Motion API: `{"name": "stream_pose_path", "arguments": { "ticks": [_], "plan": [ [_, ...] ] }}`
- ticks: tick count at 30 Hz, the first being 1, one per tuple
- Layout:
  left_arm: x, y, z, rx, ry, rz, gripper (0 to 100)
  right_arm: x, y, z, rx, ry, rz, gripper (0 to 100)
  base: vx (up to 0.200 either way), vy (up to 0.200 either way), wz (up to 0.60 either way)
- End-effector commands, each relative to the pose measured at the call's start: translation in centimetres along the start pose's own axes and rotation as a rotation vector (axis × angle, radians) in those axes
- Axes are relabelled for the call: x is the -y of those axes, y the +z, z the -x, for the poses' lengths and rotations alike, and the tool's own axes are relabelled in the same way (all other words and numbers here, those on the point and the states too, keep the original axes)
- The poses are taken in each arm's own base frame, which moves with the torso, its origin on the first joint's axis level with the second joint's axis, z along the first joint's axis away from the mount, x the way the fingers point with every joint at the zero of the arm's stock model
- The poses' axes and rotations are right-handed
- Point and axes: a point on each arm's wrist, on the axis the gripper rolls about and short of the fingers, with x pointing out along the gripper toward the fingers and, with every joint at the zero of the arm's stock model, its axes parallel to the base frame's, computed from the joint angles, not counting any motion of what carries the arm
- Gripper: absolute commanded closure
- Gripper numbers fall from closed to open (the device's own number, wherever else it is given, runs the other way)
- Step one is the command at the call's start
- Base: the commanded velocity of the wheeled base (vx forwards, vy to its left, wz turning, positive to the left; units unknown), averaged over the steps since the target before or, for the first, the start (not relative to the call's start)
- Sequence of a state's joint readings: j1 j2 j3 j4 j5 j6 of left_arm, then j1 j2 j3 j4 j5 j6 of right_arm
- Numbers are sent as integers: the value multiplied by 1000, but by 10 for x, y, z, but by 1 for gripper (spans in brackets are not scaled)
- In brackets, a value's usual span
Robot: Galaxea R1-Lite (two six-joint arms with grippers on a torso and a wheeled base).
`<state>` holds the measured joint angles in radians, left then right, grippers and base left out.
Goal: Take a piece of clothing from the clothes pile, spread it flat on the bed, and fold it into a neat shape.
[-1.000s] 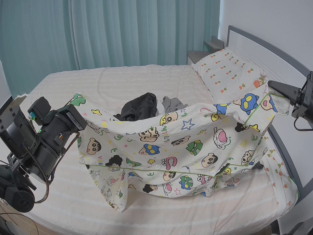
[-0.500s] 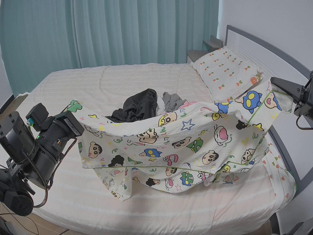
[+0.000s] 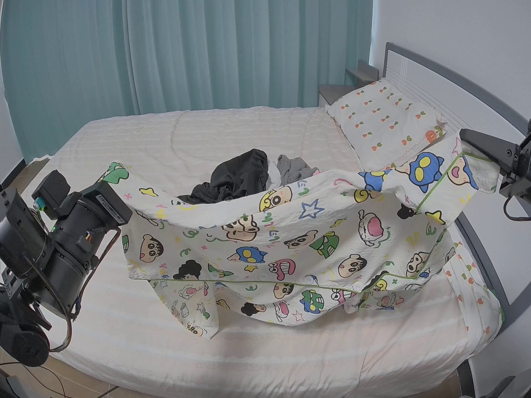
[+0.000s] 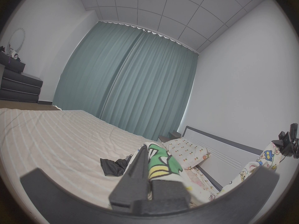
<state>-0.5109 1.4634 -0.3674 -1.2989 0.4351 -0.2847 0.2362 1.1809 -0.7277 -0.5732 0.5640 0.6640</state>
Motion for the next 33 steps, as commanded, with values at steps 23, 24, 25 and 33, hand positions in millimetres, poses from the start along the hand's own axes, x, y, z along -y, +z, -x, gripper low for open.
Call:
{"name": "stream_pose_path", "arguments": {
  "ticks": [23, 24, 25, 33],
  "plan": [
    [0, 4, -1, 17, 5, -3, 100, -4, -2, -2, -14, 27, 0, 100, 0, 200, 0],
    [0, 4, -1, 17, 5, -3, 100, -5, -2, -2, -15, 28, 0, 100, 0, 200, 0],
    [0, 4, -1, 17, 5, -3, 100, -5, -2, -3, -15, 29, 2, 100, 0, 200, 0],
    [0, 4, -1, 18, 7, -26, 100, -5, -2, -3, -15, 29, 2, 100, 0, 200, 0]
  ]
}}
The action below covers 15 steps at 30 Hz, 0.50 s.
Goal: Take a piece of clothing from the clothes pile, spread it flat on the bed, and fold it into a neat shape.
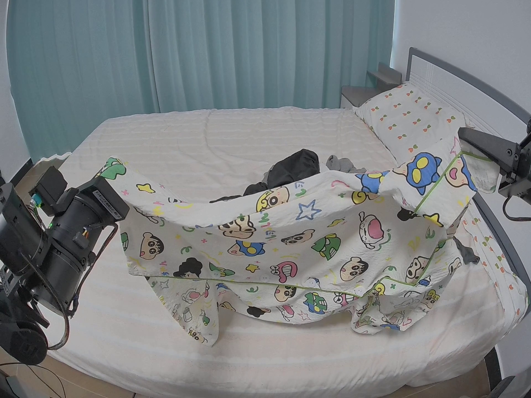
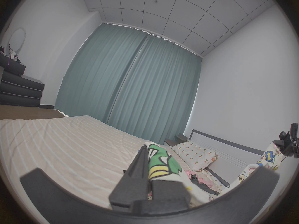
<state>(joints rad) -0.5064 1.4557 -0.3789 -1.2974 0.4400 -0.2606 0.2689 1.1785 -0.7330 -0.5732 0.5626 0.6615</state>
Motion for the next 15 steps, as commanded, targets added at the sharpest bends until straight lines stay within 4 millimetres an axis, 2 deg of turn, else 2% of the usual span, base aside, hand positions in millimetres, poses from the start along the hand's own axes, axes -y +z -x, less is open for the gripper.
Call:
{"name": "stream_pose_path", "arguments": {
  "ticks": [1, 15],
  "plan": [
    [0, 0, 0, 0, 2, -15, 100, 1, -1, -1, -4, 1, -2, 100, 0, 200, 0],
    [-2, 1, -1, 9, 12, -23, 100, -3, -3, -3, -17, 23, -2, 100, 0, 200, 0]
  ]
}}
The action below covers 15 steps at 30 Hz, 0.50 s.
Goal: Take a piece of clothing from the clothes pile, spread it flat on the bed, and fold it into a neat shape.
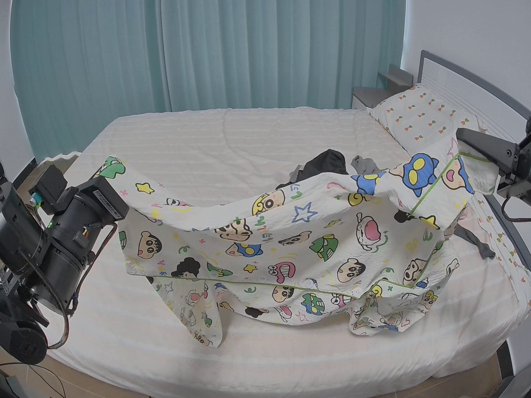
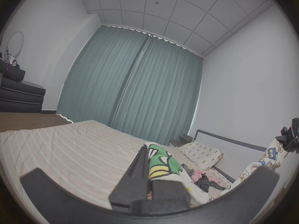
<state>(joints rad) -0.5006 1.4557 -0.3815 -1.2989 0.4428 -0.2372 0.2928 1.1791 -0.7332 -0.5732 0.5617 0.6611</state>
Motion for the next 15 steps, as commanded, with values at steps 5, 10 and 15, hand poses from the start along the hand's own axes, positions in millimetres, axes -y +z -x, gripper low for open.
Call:
{"name": "stream_pose_path", "arguments": {
  "ticks": [5, 10, 15],
  "plan": [
    [-2, 3, 0, 12, 11, 2, 100, -2, -2, -2, -13, 15, -2, 100, 0, 200, 0],
    [-5, 6, 0, 24, 21, 3, 100, -4, -3, -5, -21, 30, -4, 100, 0, 200, 0],
    [-6, 8, 0, 35, 25, 5, 100, -6, -3, -8, -28, 42, -5, 100, 0, 200, 0]
  ]
}}
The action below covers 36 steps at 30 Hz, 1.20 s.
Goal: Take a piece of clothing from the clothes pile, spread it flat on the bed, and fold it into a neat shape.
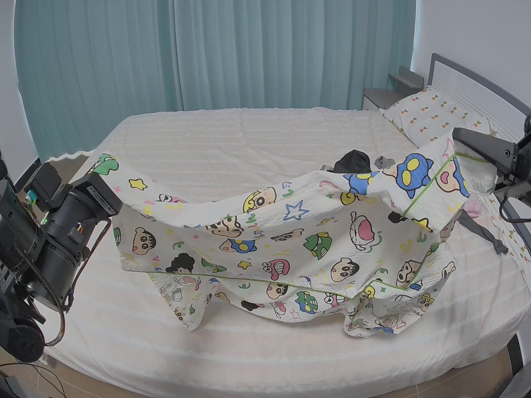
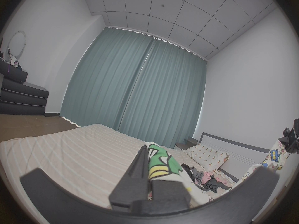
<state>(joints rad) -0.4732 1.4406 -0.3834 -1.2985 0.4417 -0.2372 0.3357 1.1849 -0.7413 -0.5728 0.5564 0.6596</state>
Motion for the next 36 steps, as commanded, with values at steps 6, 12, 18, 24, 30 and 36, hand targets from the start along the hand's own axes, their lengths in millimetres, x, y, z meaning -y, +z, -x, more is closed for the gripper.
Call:
{"name": "stream_pose_path", "arguments": {
  "ticks": [6, 12, 18, 24, 30, 36],
  "plan": [
    [-5, 7, 2, 28, 19, -6, 100, 0, -2, -6, -19, 11, -8, 100, 0, 200, 0],
    [-6, 11, 4, 37, 18, -4, 100, 1, -2, -9, -24, 15, -10, 100, 0, 200, 0],
    [-6, 11, 6, 38, 19, -4, 100, 1, -4, -13, -39, 21, -14, 100, 0, 200, 0],
    [-7, 13, 7, 44, 21, -2, 100, 2, -5, -14, -43, 19, -17, 100, 0, 200, 0],
    [-7, 13, 8, 45, 21, -2, 100, 3, -7, -14, -47, 16, -19, 100, 0, 167, 0],
    [-8, 13, 10, 42, 21, -3, 100, 2, -7, -12, -46, 17, -18, 100, 0, 0, 0]
  ]
}}
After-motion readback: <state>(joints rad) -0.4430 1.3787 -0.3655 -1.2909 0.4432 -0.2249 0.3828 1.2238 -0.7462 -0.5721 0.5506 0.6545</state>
